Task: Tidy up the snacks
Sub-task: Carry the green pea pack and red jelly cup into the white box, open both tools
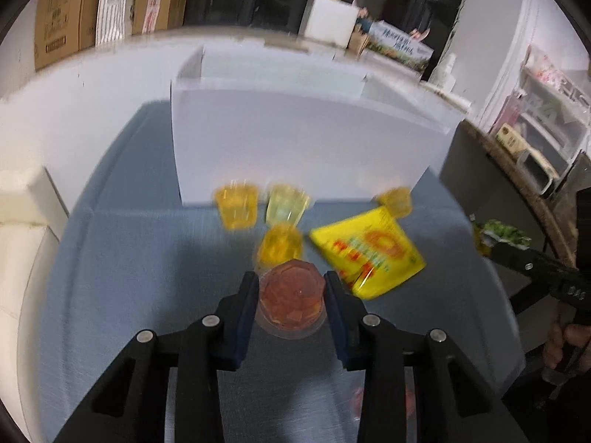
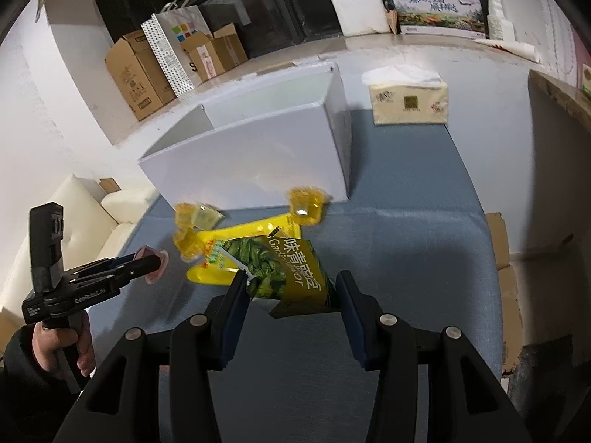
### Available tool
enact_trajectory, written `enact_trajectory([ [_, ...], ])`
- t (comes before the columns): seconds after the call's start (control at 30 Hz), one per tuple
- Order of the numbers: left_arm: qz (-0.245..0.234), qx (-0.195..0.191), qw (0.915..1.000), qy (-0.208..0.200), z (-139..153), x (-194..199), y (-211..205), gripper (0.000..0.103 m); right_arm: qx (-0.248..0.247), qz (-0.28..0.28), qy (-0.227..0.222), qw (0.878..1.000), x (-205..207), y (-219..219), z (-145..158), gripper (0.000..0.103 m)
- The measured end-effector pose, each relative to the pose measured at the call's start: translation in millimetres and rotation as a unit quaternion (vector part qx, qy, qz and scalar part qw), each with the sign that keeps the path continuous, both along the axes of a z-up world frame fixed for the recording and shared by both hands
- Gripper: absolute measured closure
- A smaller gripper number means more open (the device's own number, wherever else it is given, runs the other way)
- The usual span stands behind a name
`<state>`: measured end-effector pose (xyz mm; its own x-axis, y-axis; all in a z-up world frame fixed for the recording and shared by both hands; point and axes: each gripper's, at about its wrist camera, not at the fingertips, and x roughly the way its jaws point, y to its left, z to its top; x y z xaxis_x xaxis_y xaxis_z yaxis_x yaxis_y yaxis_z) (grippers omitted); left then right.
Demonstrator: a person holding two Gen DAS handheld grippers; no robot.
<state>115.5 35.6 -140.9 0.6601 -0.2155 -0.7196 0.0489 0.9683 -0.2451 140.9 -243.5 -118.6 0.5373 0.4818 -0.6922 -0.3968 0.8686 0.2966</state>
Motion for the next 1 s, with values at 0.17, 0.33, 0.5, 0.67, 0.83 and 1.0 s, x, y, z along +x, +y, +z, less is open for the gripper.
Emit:
enact_trajectory([
  [0.17,-0.007,-0.003,0.9982,-0.059,56,18,4,0.063,0.009,0.015,-0.041,0.999,19,18,38,0.051],
  [0.33,-0.016,0.003,0.9943,-0.105,104,71,7,0.063,-0.009,0.043,-0.086,0.995,62,53,81,0.051],
  [0.5,-0.033,0.01,0.9957,-0.087,107,144,-3,0.063,-0.052,0.043,-0.078,0.995,131,90,87,0.051],
  [0.67,-0.039,0.025,0.9979,-0.045,83,199,-11,0.062,-0.11,0.042,-0.049,0.992,179,112,55,0.051],
  [0.83,-0.018,0.039,0.9991,0.001,55,215,1,0.052,-0.135,0.027,-0.041,0.99,188,112,30,0.014],
  [1.0,-0.003,0.033,0.9994,-0.008,52,205,14,0.007,-0.121,0.025,-0.037,0.992,188,110,36,0.005],
])
